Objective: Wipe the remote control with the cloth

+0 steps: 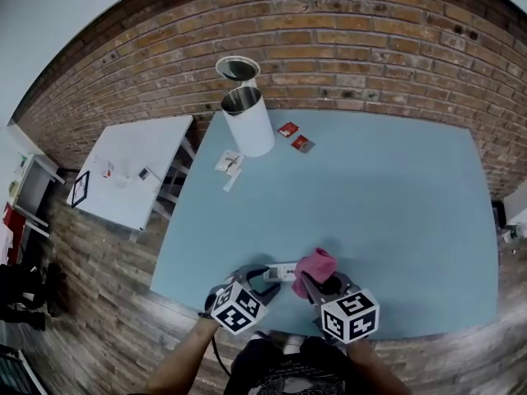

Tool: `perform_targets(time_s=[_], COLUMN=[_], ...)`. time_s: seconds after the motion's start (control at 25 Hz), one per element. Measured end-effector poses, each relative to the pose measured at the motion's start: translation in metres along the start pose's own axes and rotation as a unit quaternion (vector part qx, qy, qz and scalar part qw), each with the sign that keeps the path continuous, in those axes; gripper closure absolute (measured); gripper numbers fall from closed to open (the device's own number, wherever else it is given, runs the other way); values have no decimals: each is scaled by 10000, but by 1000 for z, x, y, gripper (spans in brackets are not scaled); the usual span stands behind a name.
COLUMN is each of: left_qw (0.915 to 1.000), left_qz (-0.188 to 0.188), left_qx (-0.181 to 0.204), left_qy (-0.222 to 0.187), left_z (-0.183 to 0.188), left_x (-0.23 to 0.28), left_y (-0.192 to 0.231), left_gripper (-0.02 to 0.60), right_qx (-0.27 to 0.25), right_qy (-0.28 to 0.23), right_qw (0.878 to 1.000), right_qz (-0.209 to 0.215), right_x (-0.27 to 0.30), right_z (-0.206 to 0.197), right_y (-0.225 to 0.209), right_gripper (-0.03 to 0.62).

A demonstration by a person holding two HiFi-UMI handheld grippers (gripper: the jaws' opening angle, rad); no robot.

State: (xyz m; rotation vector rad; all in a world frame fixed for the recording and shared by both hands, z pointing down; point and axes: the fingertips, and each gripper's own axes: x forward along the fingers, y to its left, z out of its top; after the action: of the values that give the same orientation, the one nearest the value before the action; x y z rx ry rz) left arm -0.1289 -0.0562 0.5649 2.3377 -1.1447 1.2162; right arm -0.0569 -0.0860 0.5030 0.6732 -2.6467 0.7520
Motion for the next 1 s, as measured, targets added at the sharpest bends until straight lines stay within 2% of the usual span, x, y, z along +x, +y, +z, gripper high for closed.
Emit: perform_targets(time_s=[0.16, 0.32, 0.4, 0.68, 0.84, 1.0], left_qw=[9984, 9930, 9876, 9757, 9709, 9713], left_qz=[-357, -818, -1169, -1736, -1808, -1882], left_qx=[408, 787, 961, 1232, 1470, 1315], left_qy=[152, 330, 421, 512, 550, 616], left_z=[-6, -15, -20, -24, -22, -24], left_x=[15, 26, 30, 43, 44, 46], left_y=[5, 5, 0, -6, -9, -9], left_gripper=[305, 295, 228, 229, 230, 230], right_qx=[-8, 84, 172, 276, 379, 476], right_qy=[-16, -64, -88, -37, -91, -137], right_qw=[9998, 9988, 9980, 9976, 9981, 9984], right_qz=[-199, -479, -598, -635, -469, -261], right_x=[3, 6, 9, 30, 48, 68], right_z=[2, 5, 6, 8, 12, 10], right_y=[-6, -8, -7, 7, 18, 31], right_gripper=[530, 530, 530, 530, 530, 530])
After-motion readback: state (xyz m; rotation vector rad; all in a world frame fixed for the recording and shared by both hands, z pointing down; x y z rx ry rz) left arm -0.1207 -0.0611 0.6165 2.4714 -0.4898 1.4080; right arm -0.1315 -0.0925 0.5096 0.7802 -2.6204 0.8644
